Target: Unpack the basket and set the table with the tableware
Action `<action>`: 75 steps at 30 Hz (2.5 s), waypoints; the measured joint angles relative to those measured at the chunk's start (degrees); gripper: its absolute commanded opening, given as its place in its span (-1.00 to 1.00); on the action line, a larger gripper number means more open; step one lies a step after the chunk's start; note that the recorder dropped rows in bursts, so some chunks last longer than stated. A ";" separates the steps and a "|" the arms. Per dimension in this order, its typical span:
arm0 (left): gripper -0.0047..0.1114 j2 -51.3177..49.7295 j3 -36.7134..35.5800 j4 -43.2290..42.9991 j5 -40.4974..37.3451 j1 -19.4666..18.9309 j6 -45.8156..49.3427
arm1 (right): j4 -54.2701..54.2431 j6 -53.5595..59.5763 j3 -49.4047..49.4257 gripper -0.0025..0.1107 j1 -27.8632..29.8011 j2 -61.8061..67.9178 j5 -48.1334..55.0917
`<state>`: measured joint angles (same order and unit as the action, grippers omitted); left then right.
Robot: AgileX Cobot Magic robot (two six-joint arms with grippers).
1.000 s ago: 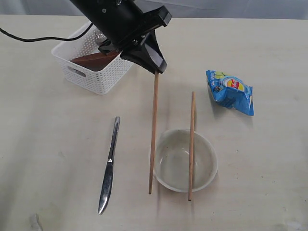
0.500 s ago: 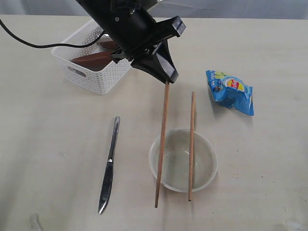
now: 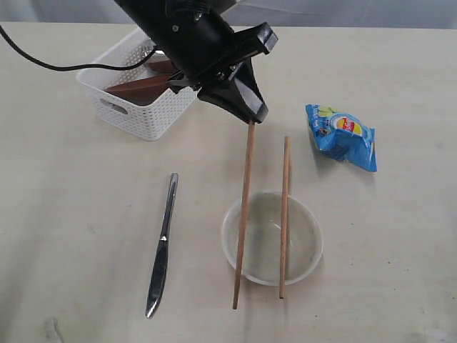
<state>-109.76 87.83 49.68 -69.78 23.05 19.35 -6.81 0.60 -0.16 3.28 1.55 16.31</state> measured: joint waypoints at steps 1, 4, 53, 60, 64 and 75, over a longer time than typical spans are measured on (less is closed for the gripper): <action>-0.92 0.00 0.00 0.15 0.00 0.00 0.29 | 0.00 -0.12 0.00 -0.95 0.00 0.00 -0.28; -0.92 0.00 0.00 0.91 0.00 0.00 1.67 | -18.80 -8.04 0.05 -0.95 0.00 0.00 -9.90; -0.92 0.00 0.32 5.84 0.11 0.00 5.57 | -60.67 37.08 -30.35 0.03 -38.74 66.78 4.72; -0.92 0.00 0.32 5.84 0.11 0.00 5.57 | -64.41 37.08 -30.35 -0.44 -42.63 70.96 -1.66; -0.92 0.00 0.32 5.84 0.21 0.00 5.57 | -64.63 37.08 -30.35 -0.91 -42.63 71.05 -2.04; -0.39 0.00 0.32 5.84 0.45 0.00 5.68 | -66.23 37.49 -30.45 -0.96 -42.85 71.05 -1.88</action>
<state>-109.76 88.15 55.52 -69.33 23.05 25.03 -73.04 38.08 -30.61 -39.56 72.60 14.43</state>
